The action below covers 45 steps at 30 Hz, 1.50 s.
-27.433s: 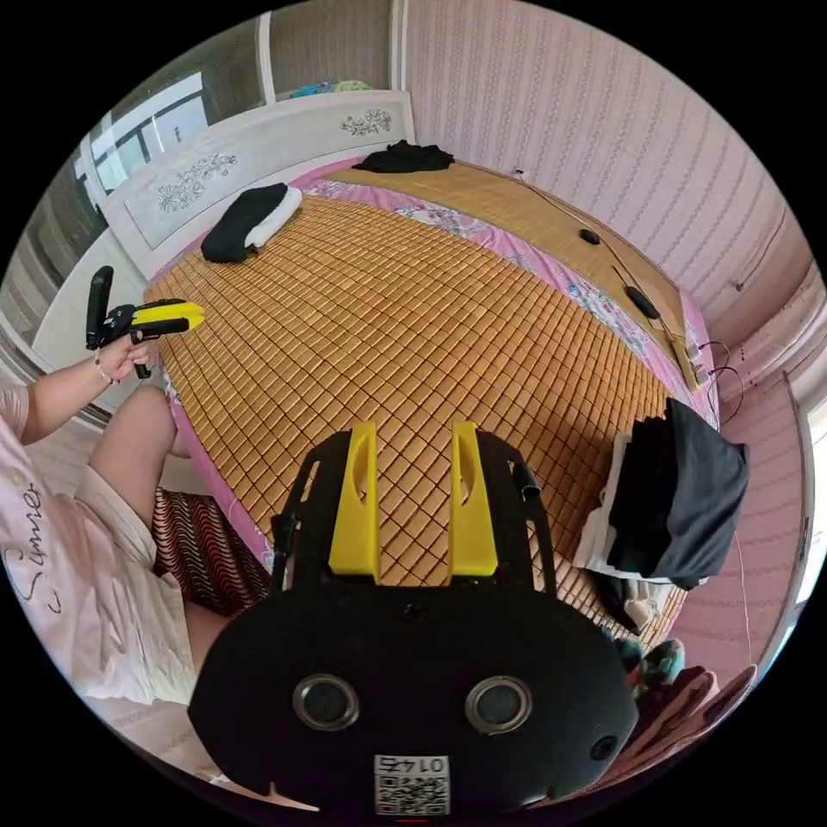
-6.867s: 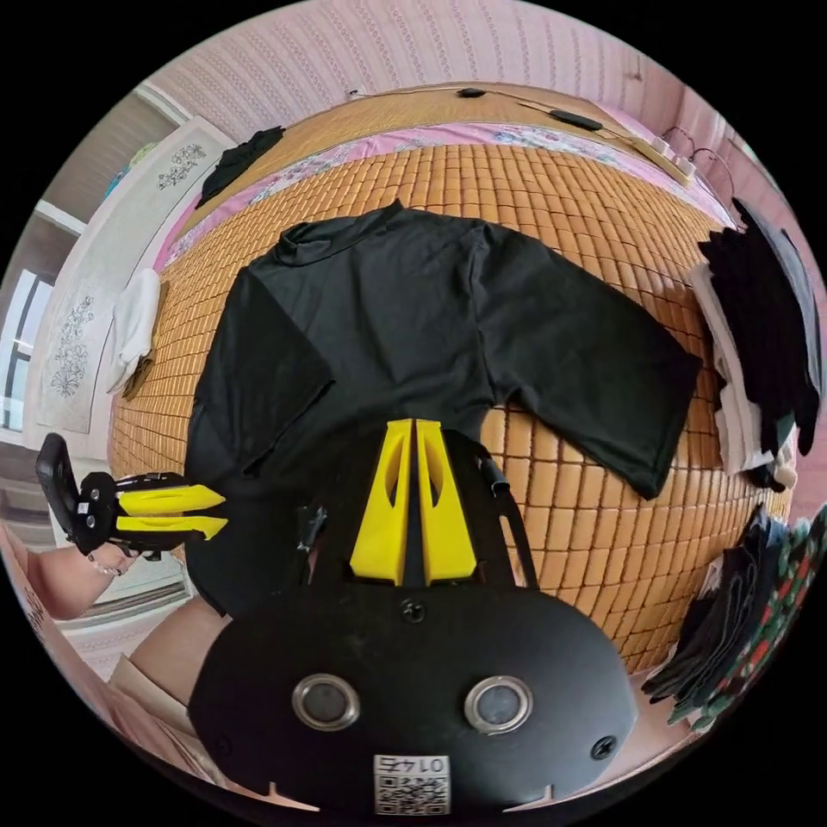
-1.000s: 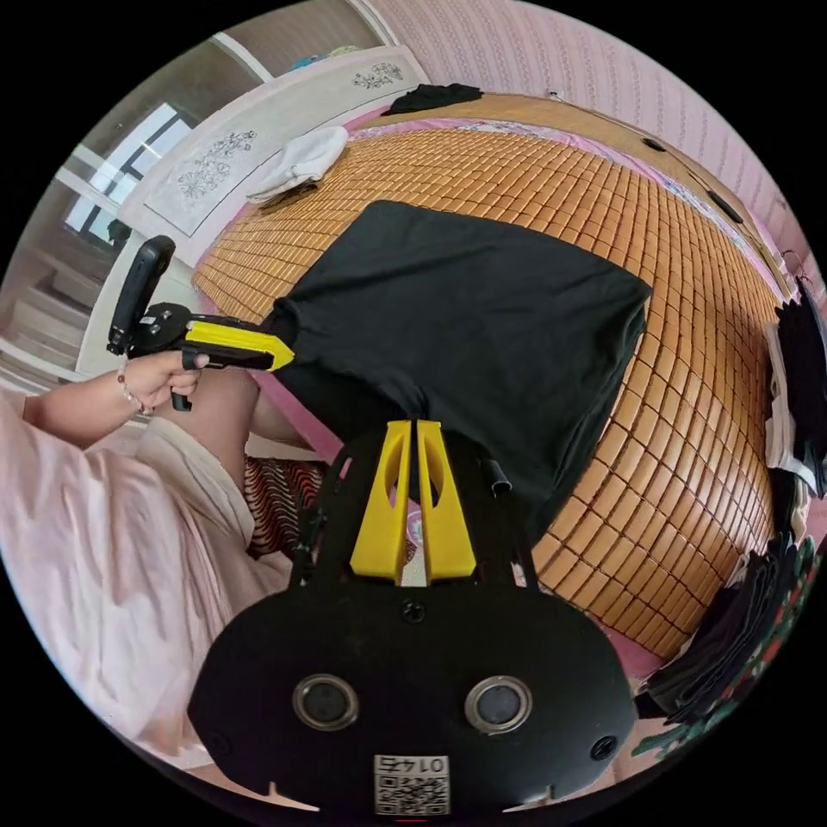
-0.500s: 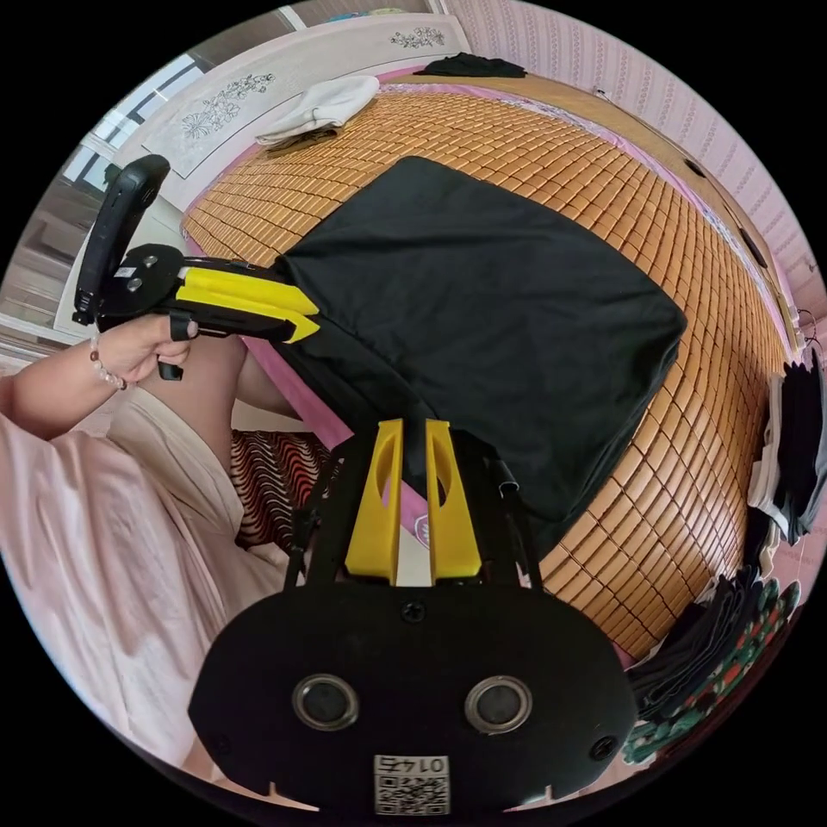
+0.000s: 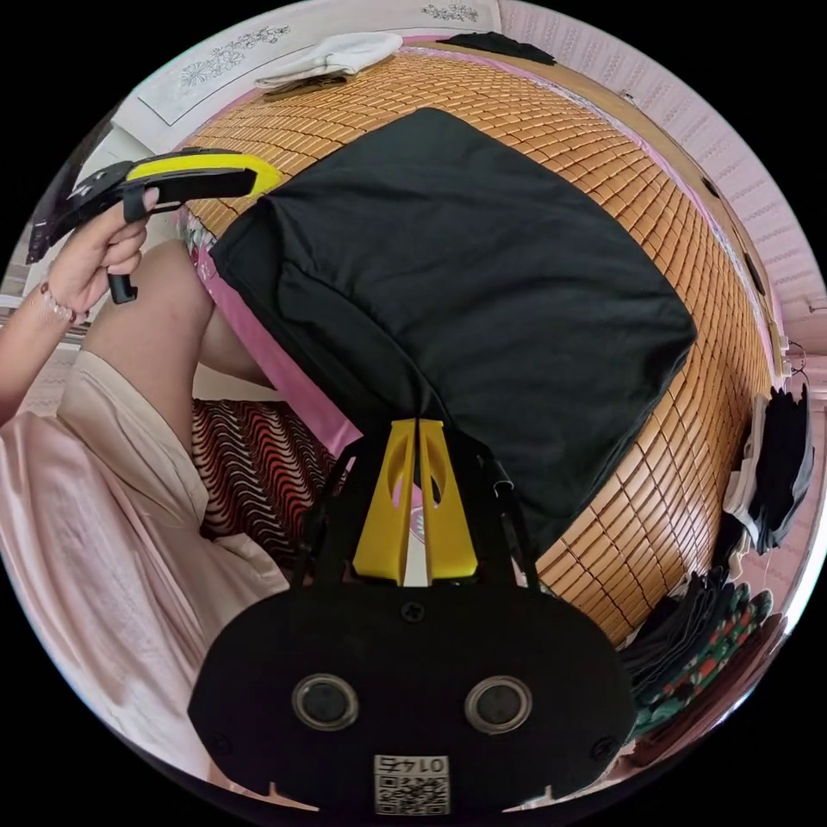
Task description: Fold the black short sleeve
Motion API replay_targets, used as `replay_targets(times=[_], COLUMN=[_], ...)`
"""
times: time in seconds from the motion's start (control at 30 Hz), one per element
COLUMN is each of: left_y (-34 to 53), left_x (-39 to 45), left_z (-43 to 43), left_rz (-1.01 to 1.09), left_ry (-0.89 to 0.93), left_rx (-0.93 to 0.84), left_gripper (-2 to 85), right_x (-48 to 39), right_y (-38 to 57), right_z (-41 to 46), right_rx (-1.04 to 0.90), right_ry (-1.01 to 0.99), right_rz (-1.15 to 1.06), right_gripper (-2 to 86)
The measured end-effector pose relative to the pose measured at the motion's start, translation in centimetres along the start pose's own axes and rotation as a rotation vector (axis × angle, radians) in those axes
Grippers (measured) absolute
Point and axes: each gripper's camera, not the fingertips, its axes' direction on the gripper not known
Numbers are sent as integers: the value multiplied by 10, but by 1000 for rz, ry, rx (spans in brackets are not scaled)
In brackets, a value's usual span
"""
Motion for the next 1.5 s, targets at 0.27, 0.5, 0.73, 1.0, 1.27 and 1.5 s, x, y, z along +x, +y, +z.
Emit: replay_targets(times=[0.27,0.5,0.73,1.0,1.27,1.5], left_y=[17,5,-13,13,3,13], left_x=[-11,71,137,107,137,123], left_z=[13,-10,37,25,64,41], left_rz=[-1,255,373,285,376,366], left_ry=[42,175,222,141,70,128], left_rx=[-144,-29,-99,-94,-185,-207], left_gripper=[-6,-4,2,39,25,-5], right_x=[17,47,91,93,93,86], right_y=[-2,-31,-108,-18,21,54], right_z=[-4,-50,-46,-26,-5,-4], right_rx=[-4,83,-18,-48,11,44], right_ry=[-63,-41,-272,-224,-226,-279], right_rz=[91,-14,-67,5,105,109], right_gripper=[-9,-10,-10,-9,-8,-6])
